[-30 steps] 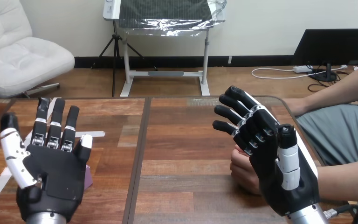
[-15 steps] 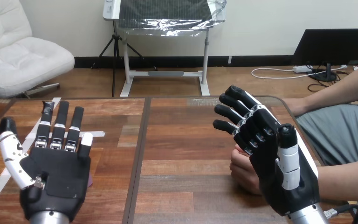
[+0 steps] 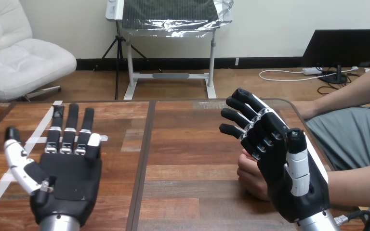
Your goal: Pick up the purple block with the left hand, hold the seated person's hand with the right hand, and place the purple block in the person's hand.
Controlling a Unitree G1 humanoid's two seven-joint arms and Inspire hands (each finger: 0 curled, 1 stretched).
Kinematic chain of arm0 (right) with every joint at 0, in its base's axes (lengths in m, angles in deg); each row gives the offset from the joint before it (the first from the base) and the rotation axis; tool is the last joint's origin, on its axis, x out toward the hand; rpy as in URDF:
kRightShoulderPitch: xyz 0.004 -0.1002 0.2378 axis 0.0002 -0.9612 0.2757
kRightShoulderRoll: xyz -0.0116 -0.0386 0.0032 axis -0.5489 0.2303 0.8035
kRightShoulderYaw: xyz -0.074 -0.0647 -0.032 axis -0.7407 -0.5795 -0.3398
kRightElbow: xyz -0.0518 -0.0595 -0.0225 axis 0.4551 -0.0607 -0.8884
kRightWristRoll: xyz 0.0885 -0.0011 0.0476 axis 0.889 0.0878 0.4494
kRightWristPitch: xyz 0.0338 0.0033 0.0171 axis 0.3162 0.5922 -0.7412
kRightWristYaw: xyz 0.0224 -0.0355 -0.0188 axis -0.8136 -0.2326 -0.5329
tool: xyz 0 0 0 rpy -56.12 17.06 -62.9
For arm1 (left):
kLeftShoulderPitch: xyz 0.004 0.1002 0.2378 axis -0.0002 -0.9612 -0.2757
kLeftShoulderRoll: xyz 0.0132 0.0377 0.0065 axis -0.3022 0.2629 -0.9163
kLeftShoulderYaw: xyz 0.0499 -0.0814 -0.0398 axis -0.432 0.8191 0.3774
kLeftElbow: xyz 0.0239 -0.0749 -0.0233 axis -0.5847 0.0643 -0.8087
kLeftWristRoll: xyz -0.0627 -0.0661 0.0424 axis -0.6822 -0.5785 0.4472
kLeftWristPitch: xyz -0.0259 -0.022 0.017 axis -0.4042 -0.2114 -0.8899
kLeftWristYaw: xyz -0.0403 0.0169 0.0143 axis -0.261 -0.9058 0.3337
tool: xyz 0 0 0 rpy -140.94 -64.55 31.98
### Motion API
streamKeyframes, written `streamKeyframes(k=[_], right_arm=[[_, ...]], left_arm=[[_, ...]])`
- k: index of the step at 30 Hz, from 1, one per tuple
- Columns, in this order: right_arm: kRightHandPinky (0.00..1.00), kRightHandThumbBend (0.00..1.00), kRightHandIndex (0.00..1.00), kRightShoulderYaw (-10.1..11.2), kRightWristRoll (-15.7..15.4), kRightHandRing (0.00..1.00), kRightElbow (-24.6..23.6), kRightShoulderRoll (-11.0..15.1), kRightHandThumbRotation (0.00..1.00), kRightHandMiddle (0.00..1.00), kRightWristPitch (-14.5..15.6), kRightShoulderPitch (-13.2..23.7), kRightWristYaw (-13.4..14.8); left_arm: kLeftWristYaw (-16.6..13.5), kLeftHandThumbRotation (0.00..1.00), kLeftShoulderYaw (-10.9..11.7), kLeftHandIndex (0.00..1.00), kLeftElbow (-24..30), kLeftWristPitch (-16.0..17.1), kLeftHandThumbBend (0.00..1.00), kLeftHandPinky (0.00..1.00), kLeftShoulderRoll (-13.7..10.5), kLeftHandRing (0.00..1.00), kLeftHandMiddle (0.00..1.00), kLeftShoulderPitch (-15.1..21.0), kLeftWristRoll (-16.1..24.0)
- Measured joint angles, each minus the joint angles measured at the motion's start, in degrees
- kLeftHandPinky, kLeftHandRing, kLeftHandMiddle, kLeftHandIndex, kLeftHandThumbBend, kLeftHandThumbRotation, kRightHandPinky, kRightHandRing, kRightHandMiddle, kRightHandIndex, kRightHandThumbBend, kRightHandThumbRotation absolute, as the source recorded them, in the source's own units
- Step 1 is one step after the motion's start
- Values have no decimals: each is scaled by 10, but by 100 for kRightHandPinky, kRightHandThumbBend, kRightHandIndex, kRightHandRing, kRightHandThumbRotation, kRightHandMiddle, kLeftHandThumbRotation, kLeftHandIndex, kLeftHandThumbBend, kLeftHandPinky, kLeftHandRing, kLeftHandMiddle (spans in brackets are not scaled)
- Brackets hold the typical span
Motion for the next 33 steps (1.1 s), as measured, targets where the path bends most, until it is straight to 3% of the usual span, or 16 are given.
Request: streamKeyframes(k=[2, 3, 11, 33], right_arm=[[82, 86, 87, 0, 0, 88, 0, 0, 87, 89, 0, 0, 0], [82, 87, 87, 0, 0, 87, 0, 0, 87, 89, 0, 0, 0], [82, 87, 87, 0, 0, 87, 0, 0, 87, 88, 0, 0, 0], [81, 87, 87, 0, -2, 87, 0, 0, 88, 88, 0, 0, 1]], left_arm=[[-1, 86, -1, 31, 0, -2, 22, 1, 0, 16, 26, 0, -6], [-2, 86, -1, 26, 0, -2, 15, 1, 1, 12, 21, 0, -8], [-18, 86, -3, 14, 0, -2, 2, 0, 4, 3, 11, 3, -34], [-37, 83, -11, 11, 0, 4, 0, 0, 5, 2, 10, 4, -70]])
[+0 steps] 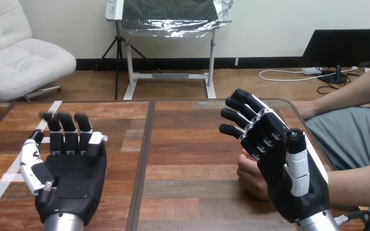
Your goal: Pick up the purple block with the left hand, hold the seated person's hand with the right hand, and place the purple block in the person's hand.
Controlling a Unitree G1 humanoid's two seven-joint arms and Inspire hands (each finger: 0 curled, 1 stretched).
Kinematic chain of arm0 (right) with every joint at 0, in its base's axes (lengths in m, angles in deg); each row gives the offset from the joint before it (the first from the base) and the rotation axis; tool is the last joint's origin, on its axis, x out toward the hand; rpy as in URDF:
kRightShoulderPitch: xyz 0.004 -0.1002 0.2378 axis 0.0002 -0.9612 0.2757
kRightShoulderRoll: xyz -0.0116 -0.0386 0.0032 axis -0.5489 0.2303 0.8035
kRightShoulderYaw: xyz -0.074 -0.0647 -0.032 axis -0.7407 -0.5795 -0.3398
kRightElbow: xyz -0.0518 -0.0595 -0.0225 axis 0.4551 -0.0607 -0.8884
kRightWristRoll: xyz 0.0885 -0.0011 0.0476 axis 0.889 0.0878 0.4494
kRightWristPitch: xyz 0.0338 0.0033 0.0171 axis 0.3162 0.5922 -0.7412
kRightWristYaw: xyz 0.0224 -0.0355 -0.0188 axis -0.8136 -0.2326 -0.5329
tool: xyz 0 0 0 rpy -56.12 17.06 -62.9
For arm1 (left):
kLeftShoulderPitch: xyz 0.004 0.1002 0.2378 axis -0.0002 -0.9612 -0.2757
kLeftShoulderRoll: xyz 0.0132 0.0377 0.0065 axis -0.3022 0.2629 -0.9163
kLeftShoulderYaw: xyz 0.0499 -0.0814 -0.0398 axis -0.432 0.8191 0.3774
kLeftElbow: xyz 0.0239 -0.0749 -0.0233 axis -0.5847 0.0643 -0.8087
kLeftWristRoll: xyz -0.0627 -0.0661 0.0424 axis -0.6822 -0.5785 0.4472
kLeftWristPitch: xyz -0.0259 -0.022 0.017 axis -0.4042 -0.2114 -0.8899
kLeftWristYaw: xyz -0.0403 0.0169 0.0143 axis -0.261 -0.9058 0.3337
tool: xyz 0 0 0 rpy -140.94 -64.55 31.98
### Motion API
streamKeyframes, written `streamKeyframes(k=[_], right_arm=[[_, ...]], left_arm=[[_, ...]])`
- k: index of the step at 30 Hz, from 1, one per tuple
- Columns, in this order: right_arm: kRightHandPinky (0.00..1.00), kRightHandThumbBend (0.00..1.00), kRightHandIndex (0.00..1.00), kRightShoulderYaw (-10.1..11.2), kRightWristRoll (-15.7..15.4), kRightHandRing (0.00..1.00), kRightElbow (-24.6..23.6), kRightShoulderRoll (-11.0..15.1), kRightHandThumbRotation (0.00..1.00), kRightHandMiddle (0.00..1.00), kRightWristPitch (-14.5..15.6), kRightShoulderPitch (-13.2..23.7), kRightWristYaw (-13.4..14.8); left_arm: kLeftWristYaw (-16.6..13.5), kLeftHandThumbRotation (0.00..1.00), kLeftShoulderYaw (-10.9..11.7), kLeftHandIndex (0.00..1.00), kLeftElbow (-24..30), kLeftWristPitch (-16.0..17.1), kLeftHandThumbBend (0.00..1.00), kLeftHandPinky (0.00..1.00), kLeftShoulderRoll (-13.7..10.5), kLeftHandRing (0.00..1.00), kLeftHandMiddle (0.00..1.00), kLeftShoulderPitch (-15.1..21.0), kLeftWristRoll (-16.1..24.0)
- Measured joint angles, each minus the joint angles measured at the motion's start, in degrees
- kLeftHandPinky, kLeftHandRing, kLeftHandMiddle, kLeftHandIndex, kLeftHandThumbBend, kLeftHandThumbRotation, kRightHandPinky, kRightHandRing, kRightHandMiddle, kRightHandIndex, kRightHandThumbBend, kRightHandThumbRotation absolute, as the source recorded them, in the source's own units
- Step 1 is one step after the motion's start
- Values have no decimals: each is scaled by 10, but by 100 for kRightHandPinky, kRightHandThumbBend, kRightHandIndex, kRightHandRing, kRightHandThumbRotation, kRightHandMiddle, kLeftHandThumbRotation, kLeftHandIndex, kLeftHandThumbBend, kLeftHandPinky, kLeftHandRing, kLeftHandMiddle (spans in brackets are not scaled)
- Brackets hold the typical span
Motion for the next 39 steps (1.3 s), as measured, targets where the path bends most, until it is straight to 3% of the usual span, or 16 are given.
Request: streamKeyframes(k=[10, 16, 22, 23, 25, 29, 32, 39], right_arm=[[80, 86, 87, 0, 0, 86, 0, 0, 88, 88, 0, 0, 0], [80, 87, 87, 0, 0, 86, 0, 0, 88, 88, 0, 0, 1], [81, 87, 87, 0, 0, 86, 0, 0, 88, 88, 0, 0, 2], [81, 87, 87, 0, 0, 86, 0, 0, 88, 88, 0, 0, 3], [81, 87, 87, 0, 0, 86, 0, 0, 88, 88, 0, 0, 3], [81, 87, 87, 0, 0, 87, 0, 0, 88, 88, 0, 0, 3], [82, 87, 87, 0, 0, 87, 0, 0, 88, 88, 0, 0, 3], [82, 87, 87, 0, 0, 87, 0, 0, 88, 88, 0, 0, 3]], left_arm=[[-11, 82, -9, 13, 0, 11, 0, 1, 0, 6, 13, 1, -1], [-20, 81, -15, 32, 1, 16, 2, 13, 0, 23, 31, 2, 7], [-23, 89, -19, 58, 1, 16, 22, 25, 0, 48, 55, 2, 13], [-23, 92, -20, 67, 1, 16, 29, 33, 0, 60, 64, 2, 13], [-22, 95, -22, 74, 1, 16, 33, 42, 0, 68, 71, 2, 14], [-18, 98, -24, 88, 1, 15, 43, 74, 0, 84, 85, 3, 13], [-14, 99, -26, 95, 1, 16, 51, 89, 0, 94, 93, 4, 13], [-11, 100, -33, 99, 1, 20, 58, 98, 0, 99, 99, 5, 13]])
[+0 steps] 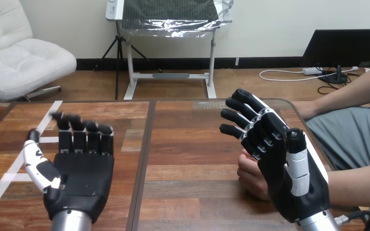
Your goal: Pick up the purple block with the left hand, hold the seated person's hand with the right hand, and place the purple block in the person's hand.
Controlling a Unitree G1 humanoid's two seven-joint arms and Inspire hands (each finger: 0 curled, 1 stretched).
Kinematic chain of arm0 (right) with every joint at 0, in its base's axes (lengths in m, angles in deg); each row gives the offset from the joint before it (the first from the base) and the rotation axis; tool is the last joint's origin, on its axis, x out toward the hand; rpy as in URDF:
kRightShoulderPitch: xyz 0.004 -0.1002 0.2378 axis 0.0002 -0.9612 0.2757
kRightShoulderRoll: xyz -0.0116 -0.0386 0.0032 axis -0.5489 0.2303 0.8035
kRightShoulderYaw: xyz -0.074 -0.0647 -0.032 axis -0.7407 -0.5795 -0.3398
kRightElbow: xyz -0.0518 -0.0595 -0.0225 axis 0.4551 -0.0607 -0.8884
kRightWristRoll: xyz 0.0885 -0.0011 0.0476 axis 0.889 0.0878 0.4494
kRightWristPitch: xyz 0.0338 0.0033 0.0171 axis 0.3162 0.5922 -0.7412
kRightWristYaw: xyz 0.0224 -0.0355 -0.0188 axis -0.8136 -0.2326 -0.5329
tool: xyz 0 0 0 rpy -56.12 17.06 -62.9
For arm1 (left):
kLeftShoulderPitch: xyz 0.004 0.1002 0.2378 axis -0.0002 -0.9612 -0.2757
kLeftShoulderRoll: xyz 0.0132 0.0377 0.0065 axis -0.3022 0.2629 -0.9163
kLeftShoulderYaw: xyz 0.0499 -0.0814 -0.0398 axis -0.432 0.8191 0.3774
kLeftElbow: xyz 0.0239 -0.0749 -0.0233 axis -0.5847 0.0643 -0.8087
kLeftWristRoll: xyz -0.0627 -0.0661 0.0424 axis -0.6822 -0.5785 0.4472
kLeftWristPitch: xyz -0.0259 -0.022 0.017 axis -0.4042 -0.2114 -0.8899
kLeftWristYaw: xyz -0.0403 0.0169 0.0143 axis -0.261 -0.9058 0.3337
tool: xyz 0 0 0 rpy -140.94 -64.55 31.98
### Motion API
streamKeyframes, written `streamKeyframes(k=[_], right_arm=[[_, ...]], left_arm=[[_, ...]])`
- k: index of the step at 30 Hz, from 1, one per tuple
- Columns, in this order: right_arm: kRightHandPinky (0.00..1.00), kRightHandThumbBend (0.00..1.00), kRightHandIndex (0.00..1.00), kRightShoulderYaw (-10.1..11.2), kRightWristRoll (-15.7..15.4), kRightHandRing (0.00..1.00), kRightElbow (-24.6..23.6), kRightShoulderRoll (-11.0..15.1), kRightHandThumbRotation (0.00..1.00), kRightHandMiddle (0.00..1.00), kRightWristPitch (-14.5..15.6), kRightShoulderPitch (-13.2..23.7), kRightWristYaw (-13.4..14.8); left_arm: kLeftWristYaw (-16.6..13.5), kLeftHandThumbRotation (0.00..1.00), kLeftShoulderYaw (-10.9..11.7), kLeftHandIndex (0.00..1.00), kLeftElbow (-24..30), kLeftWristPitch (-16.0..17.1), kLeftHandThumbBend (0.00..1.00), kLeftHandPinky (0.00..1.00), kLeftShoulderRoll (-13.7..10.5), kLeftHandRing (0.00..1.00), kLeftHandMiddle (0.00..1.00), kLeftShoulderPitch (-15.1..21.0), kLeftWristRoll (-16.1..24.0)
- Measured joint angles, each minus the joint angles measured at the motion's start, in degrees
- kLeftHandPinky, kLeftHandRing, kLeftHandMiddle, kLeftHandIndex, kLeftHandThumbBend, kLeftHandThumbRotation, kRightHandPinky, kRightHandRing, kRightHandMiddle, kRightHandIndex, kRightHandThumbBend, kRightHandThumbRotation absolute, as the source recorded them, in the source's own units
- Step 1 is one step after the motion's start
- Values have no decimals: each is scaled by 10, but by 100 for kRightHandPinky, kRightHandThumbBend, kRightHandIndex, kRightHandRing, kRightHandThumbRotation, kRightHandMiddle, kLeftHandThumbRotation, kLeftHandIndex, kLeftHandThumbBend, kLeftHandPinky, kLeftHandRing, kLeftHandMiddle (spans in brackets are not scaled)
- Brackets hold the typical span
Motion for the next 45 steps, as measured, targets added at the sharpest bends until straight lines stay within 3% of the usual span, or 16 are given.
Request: streamKeyframes(k=[12, 36, 45], right_arm=[[81, 86, 87, 0, 0, 87, 0, 0, 88, 88, 0, 0, -1], [81, 86, 87, 0, 0, 87, 0, 0, 88, 88, 0, 0, 0], [81, 86, 87, -1, 0, 87, 0, 0, 88, 88, 0, 0, 1]], left_arm=[[1, 100, -5, 100, 0, 12, 64, 100, 0, 100, 100, 1, -2], [15, 100, -12, 100, -5, 33, 64, 100, 0, 100, 100, 3, 0], [38, 100, -19, 100, -13, 50, 59, 100, 0, 100, 100, 5, 59]])
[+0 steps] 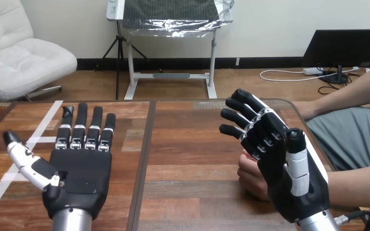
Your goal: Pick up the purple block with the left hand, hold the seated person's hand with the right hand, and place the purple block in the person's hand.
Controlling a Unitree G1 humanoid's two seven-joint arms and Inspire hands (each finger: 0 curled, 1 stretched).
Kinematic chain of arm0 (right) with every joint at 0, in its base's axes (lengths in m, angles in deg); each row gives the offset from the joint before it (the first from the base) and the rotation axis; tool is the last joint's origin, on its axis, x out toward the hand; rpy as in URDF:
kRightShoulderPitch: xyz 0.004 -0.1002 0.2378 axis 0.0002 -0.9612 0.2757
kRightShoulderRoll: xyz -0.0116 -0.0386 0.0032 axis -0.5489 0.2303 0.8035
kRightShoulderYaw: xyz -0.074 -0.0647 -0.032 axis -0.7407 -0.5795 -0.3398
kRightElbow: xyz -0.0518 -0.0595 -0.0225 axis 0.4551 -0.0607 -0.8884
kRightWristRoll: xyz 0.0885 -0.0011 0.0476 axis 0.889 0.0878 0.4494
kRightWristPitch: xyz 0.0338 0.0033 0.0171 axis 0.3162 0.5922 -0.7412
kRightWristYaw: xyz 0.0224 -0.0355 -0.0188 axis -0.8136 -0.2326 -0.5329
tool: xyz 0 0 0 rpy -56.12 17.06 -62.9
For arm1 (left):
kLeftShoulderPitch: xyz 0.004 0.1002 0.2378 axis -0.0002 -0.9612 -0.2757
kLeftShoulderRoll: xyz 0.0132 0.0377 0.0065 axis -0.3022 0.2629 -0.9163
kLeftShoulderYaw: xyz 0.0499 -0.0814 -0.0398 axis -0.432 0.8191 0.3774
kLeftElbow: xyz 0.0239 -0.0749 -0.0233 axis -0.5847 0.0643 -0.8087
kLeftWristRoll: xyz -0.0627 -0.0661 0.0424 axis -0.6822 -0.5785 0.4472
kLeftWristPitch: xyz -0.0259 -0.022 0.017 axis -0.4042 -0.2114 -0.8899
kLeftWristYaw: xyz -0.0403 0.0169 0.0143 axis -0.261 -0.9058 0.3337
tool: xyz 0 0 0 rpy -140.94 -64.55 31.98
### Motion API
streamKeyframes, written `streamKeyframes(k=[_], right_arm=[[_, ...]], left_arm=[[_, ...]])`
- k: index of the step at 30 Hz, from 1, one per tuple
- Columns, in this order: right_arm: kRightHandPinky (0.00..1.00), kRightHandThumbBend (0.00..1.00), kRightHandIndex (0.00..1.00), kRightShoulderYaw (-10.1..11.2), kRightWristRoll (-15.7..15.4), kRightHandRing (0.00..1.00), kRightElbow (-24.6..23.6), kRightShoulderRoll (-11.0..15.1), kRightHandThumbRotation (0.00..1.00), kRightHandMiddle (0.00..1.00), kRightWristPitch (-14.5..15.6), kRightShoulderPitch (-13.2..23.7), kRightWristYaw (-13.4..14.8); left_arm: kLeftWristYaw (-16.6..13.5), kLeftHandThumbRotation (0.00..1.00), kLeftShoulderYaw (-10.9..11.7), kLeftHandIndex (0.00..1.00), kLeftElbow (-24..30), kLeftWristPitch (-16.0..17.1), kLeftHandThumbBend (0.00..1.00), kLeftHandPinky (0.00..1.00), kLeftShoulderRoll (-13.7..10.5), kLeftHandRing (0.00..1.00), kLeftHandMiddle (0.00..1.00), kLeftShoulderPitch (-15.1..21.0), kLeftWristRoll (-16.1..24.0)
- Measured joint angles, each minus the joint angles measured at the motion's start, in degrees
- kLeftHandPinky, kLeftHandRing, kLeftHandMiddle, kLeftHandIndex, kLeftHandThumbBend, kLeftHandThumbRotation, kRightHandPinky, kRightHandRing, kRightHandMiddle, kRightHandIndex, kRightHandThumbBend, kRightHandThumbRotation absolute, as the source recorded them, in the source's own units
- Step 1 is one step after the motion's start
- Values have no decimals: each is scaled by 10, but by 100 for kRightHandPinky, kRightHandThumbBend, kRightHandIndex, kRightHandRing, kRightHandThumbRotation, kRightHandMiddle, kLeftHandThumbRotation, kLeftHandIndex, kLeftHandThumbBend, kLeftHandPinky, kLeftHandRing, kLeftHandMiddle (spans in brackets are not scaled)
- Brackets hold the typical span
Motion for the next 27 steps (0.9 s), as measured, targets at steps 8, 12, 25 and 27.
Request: streamKeyframes(k=[8, 12, 25, 27], right_arm=[[81, 86, 87, 0, -1, 86, 0, 0, 88, 88, 0, 0, 2], [81, 86, 87, 0, -2, 86, 0, 0, 88, 88, 0, 0, 2], [81, 86, 87, 0, -2, 86, 0, 0, 88, 87, 0, -1, 3], [81, 86, 87, 0, -3, 86, 0, 0, 88, 87, 0, -1, 3]], left_arm=[[45, 100, -6, 100, -16, 38, 57, 100, -2, 100, 100, 2, 113], [54, 100, -5, 100, -22, 57, 56, 100, -3, 100, 100, 3, 171], [64, 85, 19, 100, -54, 107, 73, 100, -11, 100, 100, 16, 338], [66, 85, 22, 100, -60, 113, 75, 100, -13, 100, 100, 20, 360]])
